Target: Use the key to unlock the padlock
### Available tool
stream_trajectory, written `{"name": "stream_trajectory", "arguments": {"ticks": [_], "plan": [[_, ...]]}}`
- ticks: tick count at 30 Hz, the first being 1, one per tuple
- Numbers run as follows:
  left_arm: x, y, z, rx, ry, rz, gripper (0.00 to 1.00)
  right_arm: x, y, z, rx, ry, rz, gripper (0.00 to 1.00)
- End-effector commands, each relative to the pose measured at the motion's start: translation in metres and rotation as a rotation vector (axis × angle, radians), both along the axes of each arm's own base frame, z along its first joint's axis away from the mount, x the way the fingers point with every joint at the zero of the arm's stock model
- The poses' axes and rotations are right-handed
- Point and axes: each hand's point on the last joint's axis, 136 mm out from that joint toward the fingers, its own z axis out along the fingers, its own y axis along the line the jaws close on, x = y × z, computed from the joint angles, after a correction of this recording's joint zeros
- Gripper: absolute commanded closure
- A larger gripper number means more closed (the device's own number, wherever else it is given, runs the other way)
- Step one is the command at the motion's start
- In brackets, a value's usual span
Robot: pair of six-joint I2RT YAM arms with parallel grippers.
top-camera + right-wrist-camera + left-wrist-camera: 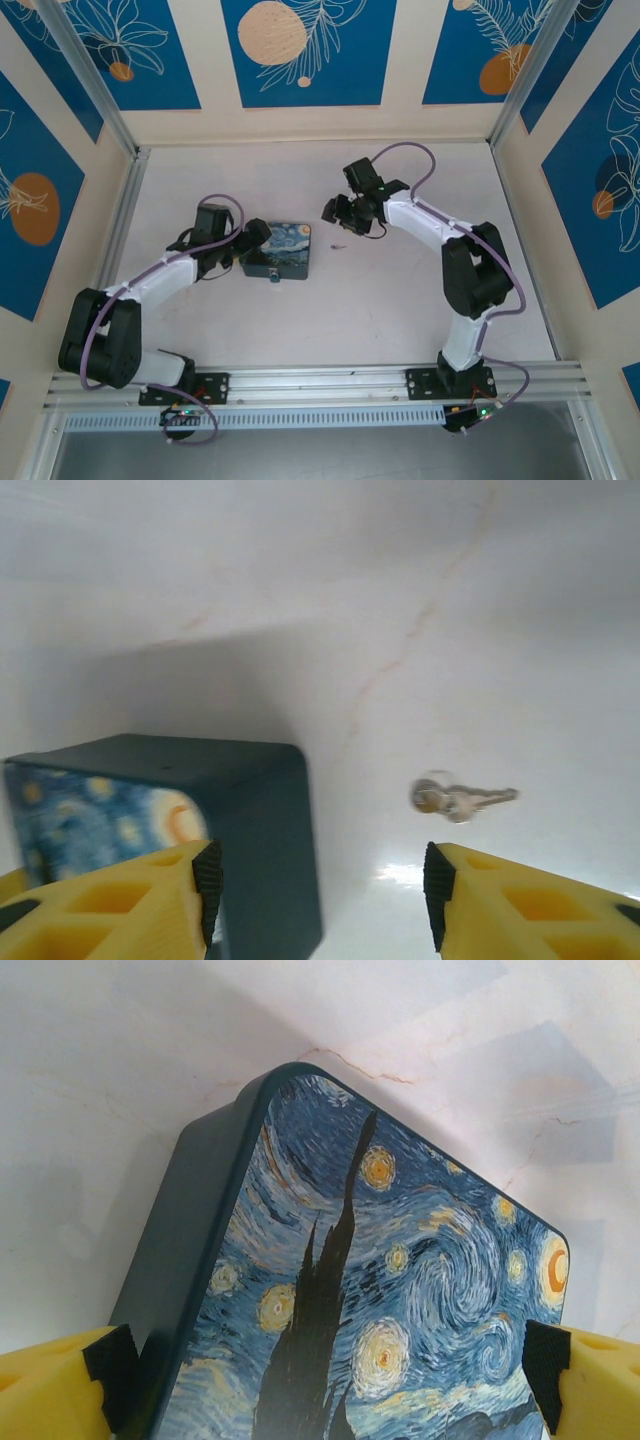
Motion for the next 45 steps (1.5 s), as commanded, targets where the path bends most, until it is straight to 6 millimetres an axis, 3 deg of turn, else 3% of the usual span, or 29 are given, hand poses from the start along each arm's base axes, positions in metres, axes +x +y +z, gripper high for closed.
{"name": "stream_trajectory", "arguments": {"ticks": [1, 6, 15, 32, 41, 45], "plan": [[-0.002, -0.009, 0.014, -0.034, -0.04, -0.016, 0.0, -0.022, -0.022, -0.033, -0.144, 0.146, -0.019, 0.45], [-0.004, -0.001, 0.017, -0.004, -0.049, 0.011, 0.0, -0.027, -0.019, -0.048, -0.131, 0.246, -0.127, 0.47], [-0.007, 0.016, 0.016, 0.061, -0.044, 0.079, 0.0, -0.026, -0.008, -0.052, -0.064, 0.345, -0.298, 0.48], [-0.015, 0.036, 0.037, 0.101, -0.092, 0.158, 0.0, -0.031, 0.003, -0.079, -0.14, 0.446, -0.377, 0.53], [-0.019, 0.035, 0.051, 0.084, -0.119, 0.151, 0.0, -0.036, -0.007, -0.091, -0.203, 0.459, -0.391, 0.6], [-0.018, 0.034, 0.051, 0.083, -0.117, 0.142, 0.0, -0.039, -0.014, -0.093, -0.223, 0.457, -0.38, 0.71]]}}
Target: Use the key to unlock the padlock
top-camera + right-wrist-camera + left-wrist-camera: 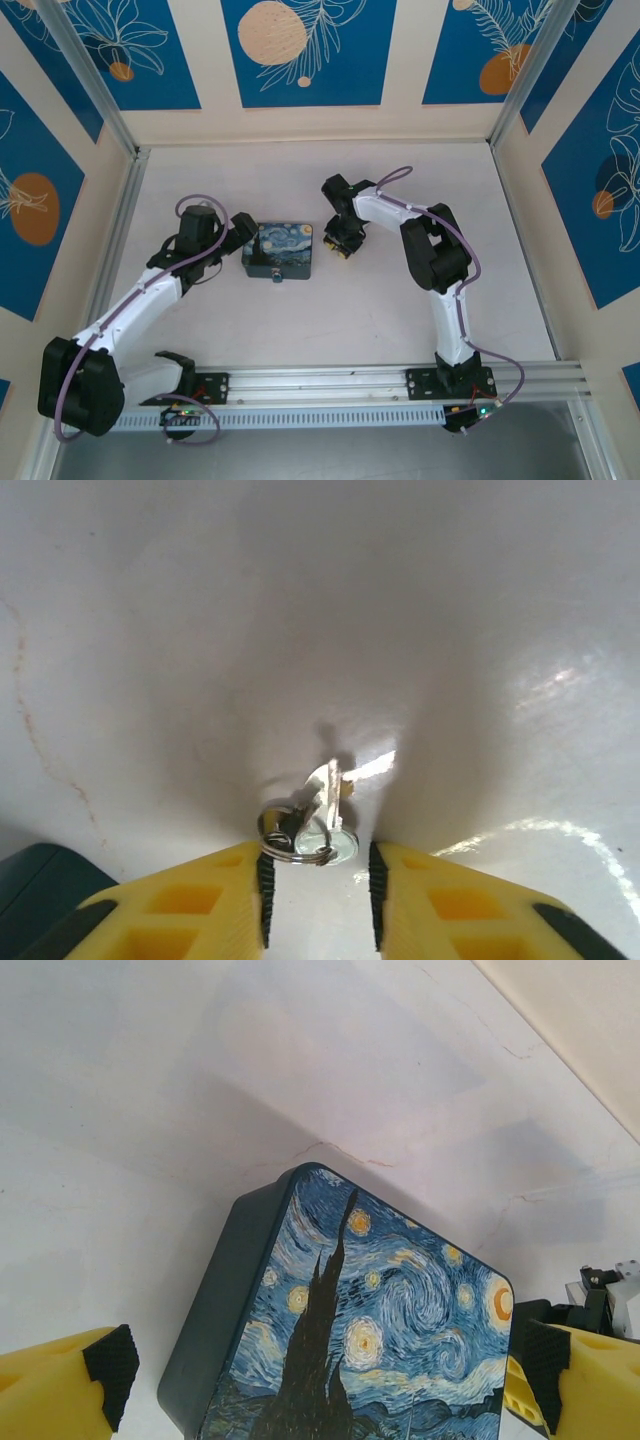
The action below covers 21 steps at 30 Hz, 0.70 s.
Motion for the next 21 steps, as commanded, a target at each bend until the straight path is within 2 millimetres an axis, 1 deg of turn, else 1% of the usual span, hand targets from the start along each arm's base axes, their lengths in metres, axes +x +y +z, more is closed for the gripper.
{"name": "stream_trajectory", "arguments": {"ticks": [1, 6, 7, 12, 17, 21], "plan": [[-0.005, 0.0, -0.005, 0.013, 0.025, -0.006, 0.0, -0.009, -0.014, -0.008, -0.06, 0.03, 0.002, 0.74], [0.001, -0.002, -0.013, 0.048, 0.051, -0.025, 0.0, -0.013, -0.021, -0.003, -0.064, 0.0, 0.049, 0.97], [0.003, -0.002, -0.016, 0.056, 0.057, -0.029, 0.0, -0.015, -0.023, -0.002, -0.063, -0.007, 0.06, 1.0], [0.01, -0.004, -0.029, 0.092, 0.091, -0.041, 0.0, -0.027, -0.031, 0.01, -0.036, -0.059, 0.105, 1.0], [0.015, -0.005, -0.045, 0.115, 0.125, -0.05, 0.0, -0.054, -0.037, 0.022, 0.03, -0.115, 0.146, 1.0], [0.018, -0.007, -0.051, 0.119, 0.136, -0.061, 0.0, -0.072, -0.043, 0.035, 0.071, -0.163, 0.164, 1.0]]}}
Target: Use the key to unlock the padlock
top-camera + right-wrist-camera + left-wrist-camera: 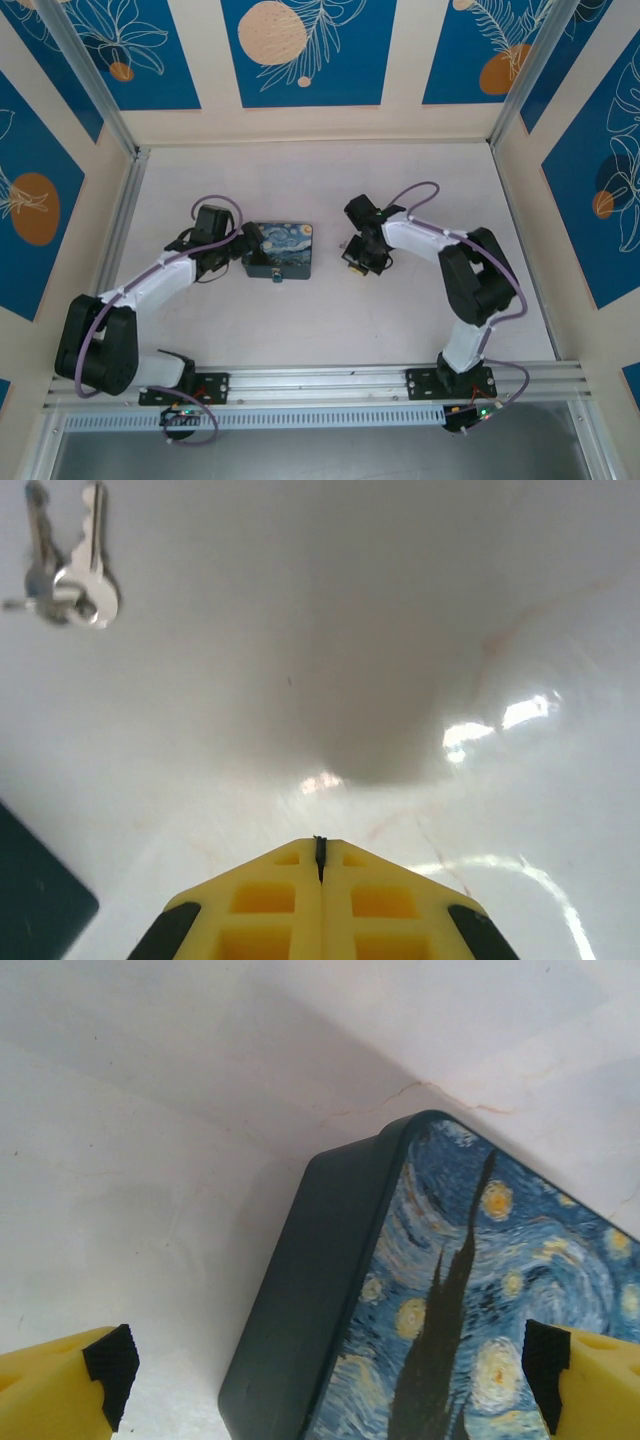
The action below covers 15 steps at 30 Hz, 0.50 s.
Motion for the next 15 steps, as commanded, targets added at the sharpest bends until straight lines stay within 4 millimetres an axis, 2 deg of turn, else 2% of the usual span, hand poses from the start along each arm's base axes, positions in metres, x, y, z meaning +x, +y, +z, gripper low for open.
{"name": "stream_trajectory", "arguments": {"ticks": [1, 2, 3, 5, 6, 9, 15], "plan": [[0.013, -0.006, 0.009, 0.011, -0.038, -0.024, 0.0, -0.004, 0.003, 0.017, 0.065, -0.072, 0.034, 1.0], [0.014, -0.007, 0.008, 0.007, -0.039, -0.021, 0.0, -0.003, 0.001, 0.019, 0.078, -0.085, 0.029, 1.0], [0.015, -0.008, 0.008, 0.003, -0.037, -0.02, 0.0, 0.0, 0.0, 0.021, 0.089, -0.094, 0.024, 0.93], [0.016, -0.01, 0.007, -0.004, -0.039, -0.022, 0.0, 0.01, -0.001, 0.024, 0.098, -0.093, 0.002, 0.59], [0.017, -0.01, 0.008, -0.004, -0.038, -0.022, 0.0, 0.015, 0.0, 0.024, 0.102, -0.088, -0.003, 0.52], [0.017, -0.01, 0.007, 0.004, -0.035, -0.025, 0.0, 0.036, 0.007, 0.029, 0.089, -0.089, -0.016, 0.44], [0.016, -0.01, 0.008, 0.007, -0.036, -0.03, 0.0, 0.072, 0.017, 0.025, 0.036, -0.055, -0.027, 0.42]]}}
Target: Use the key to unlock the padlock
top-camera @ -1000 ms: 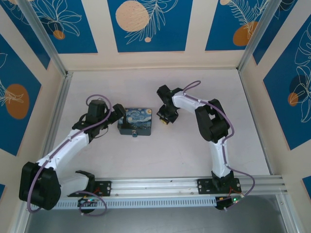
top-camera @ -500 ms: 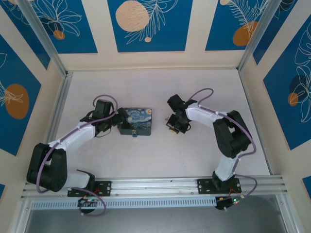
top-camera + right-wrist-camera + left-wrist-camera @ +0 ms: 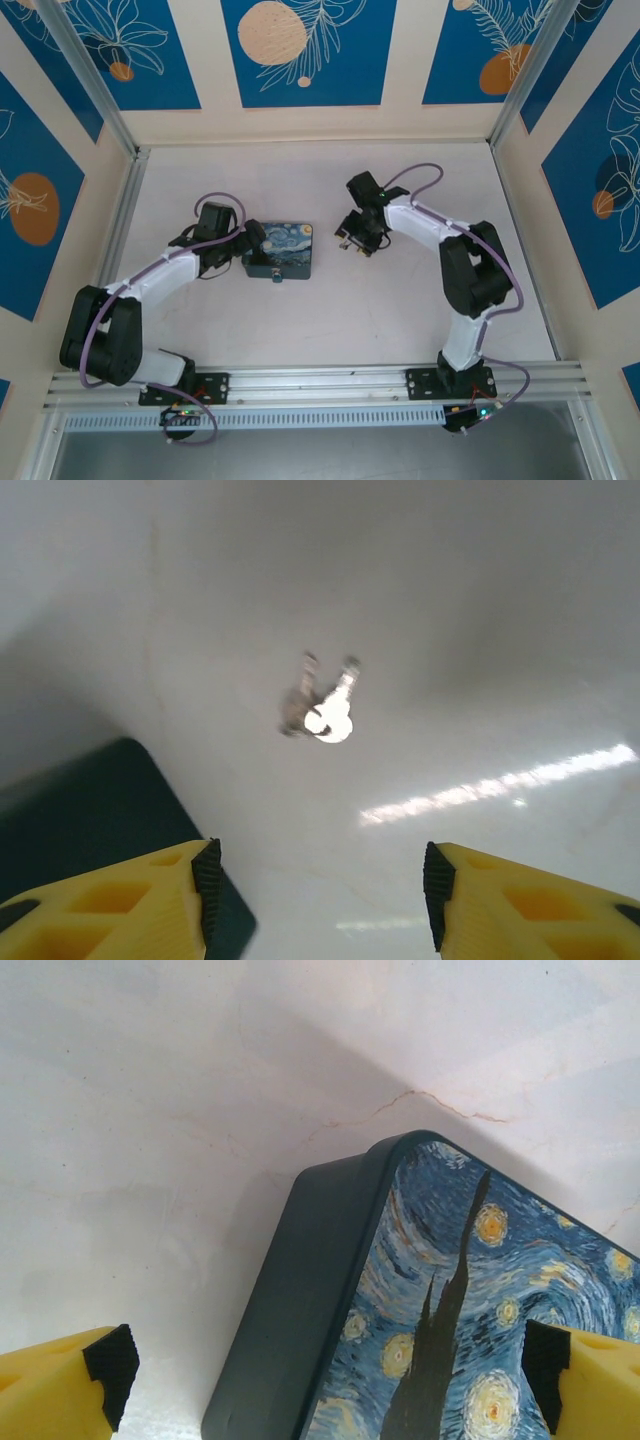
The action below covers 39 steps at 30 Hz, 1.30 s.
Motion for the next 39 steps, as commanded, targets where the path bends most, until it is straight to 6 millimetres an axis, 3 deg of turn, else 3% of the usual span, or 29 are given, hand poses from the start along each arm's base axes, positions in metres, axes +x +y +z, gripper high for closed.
{"name": "stream_trajectory", "arguments": {"ticks": [1, 12, 21, 34, 39], "plan": [[0.006, -0.006, 0.008, 0.01, -0.028, -0.027, 0.0, 0.004, -0.004, -0.009, -0.053, 0.067, -0.007, 0.42], [0.008, -0.011, 0.005, -0.026, -0.032, -0.031, 0.0, 0.008, -0.006, -0.04, -0.107, 0.154, -0.024, 0.45], [0.01, -0.014, 0.001, -0.032, -0.02, -0.034, 0.0, 0.006, -0.001, -0.053, -0.123, 0.179, 0.005, 0.52], [0.011, -0.017, 0.0, -0.039, -0.018, -0.046, 0.0, -0.013, -0.008, -0.052, -0.118, 0.167, 0.048, 1.0], [0.008, -0.02, -0.002, -0.049, -0.012, -0.06, 0.0, -0.029, -0.014, -0.041, -0.087, 0.126, 0.068, 1.0]]}}
